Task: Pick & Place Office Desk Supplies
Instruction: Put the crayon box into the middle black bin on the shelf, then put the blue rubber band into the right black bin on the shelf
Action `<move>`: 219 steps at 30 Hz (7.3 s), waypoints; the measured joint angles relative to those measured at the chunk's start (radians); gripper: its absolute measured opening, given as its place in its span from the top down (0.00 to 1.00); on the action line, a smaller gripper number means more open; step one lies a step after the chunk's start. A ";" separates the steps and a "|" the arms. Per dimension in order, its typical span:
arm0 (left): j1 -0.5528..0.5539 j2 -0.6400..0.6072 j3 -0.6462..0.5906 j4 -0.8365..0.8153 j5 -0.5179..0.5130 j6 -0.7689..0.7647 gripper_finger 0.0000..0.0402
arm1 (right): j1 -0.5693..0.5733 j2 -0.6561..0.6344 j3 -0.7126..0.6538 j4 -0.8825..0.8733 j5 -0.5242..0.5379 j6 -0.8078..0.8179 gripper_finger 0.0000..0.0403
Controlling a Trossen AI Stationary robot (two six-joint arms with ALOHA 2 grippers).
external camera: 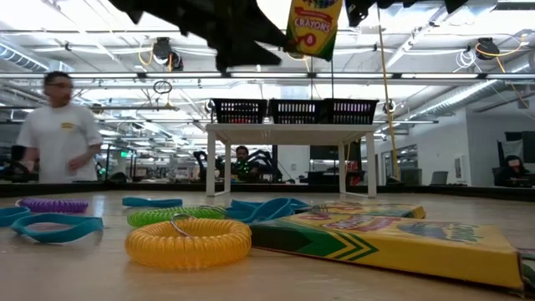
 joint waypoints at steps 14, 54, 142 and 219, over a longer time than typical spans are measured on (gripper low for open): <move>0.034 -0.207 -0.018 -0.253 0.007 0.111 0.36 | -0.228 0.000 0.053 0.014 -0.058 -0.045 1.00; 0.152 -0.235 -0.249 0.076 0.184 0.041 0.36 | -0.657 0.417 0.268 -0.080 -0.530 0.072 1.00; 0.164 -0.234 -0.248 0.077 0.183 0.026 0.36 | -0.508 0.427 0.267 -0.028 0.157 -0.382 0.69; -0.187 0.044 -0.248 -0.422 -0.163 -0.333 0.36 | 0.183 0.119 -0.472 0.329 0.002 0.203 0.71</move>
